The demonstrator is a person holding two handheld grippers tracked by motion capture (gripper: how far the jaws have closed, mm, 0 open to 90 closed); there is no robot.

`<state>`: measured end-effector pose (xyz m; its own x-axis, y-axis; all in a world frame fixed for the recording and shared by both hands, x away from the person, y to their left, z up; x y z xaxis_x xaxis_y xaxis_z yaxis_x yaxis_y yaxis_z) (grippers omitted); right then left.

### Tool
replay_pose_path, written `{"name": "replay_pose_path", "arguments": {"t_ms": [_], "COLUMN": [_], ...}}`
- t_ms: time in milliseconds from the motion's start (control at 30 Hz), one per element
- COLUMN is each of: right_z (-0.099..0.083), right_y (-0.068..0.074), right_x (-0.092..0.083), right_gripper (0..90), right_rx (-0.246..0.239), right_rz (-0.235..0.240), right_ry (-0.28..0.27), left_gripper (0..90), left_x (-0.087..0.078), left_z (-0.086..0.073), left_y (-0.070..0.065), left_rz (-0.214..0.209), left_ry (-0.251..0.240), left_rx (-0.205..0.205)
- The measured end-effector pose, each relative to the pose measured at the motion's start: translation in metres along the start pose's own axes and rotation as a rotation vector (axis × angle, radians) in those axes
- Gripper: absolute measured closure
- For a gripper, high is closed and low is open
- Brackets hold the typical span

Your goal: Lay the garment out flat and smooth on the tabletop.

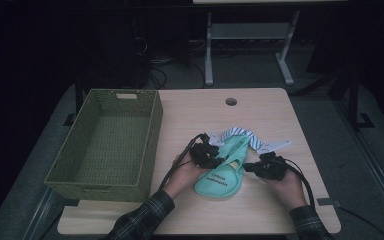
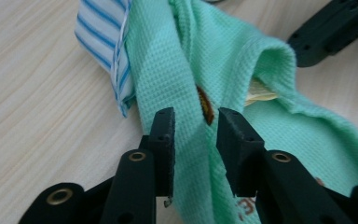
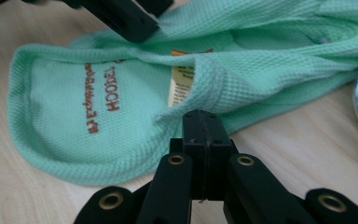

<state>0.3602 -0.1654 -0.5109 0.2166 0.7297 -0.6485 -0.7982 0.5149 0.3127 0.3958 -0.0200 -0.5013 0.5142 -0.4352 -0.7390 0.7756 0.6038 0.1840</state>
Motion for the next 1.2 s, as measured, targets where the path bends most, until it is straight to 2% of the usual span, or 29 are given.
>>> {"name": "replay_pose_path", "arguments": {"t_ms": [100, 167, 267, 333, 500, 633, 733, 833, 900, 1000, 1067, 1200], "right_z": [0.001, 0.001, 0.001, 0.0, -0.003, -0.004, -0.005, -0.005, -0.005, -0.005, -0.005, -0.005], "right_y": [0.001, 0.003, 0.003, 0.003, 0.004, 0.003, 0.003, 0.002, 0.002, 0.002, 0.002, 0.002], "right_x": [0.004, 0.006, 0.011, 0.013, 0.02, 0.02, 0.02, 0.019, 0.019, 0.019, 0.019, 0.019], "right_gripper": [89.9, 90.0, 90.0, 90.0, 90.0, 90.0, 90.0, 90.0, 90.0, 90.0, 90.0, 90.0], "right_rx": [-0.011, -0.007, -0.018, -0.009, -0.022, -0.036, -0.027, -0.029, -0.03, -0.032, -0.032, -0.036], "right_rz": [0.005, 0.01, 0.012, 0.014, 0.012, 0.002, -0.002, -0.005, -0.007, -0.009, -0.008, -0.009], "right_ry": [0.006, 0.011, 0.022, 0.028, 0.058, 0.073, 0.075, 0.08, 0.08, 0.078, 0.077, 0.081], "left_gripper": [67.4, 72.6, 86.1, 88.0, 88.2, 88.2, 88.2, 88.3, 88.3, 87.7, 83.4, 79.3], "left_x": [0.006, 0.008, 0.008, 0.006, -0.001, -0.005, -0.003, 0.002, 0.006, 0.006, 0.003, -0.007], "left_z": [-0.002, -0.004, -0.005, -0.005, -0.004, -0.01, -0.019, -0.029, -0.035, -0.038, -0.036, -0.03], "left_y": [0.002, 0.002, 0.002, 0.003, 0.011, 0.026, 0.038, 0.048, 0.052, 0.055, 0.054, 0.05], "left_rz": [0.007, 0.008, -0.003, -0.007, 0.011, 0.045, 0.07, 0.095, 0.103, 0.102, 0.115, 0.113], "left_ry": [0.01, 0.017, 0.024, 0.023, 0.004, 0.013, 0.044, 0.08, 0.092, 0.102, 0.092, 0.061], "left_rx": [0.009, 0.006, -0.001, -0.012, -0.036, -0.068, -0.1, -0.11, -0.137, -0.153, -0.147, -0.135]}}
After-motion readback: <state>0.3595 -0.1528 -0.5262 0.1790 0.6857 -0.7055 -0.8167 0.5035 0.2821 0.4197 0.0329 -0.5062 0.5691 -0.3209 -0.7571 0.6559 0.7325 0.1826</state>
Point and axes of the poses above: each handheld gripper's, and its own axes: x roughly forward along the jaws, z roughly out of its top, y roughly to its left, the point moved 8 cm from there along x, roughly forward along the jaws, and after that the axes turned 12 degrees about z, right-handed, at the moved point
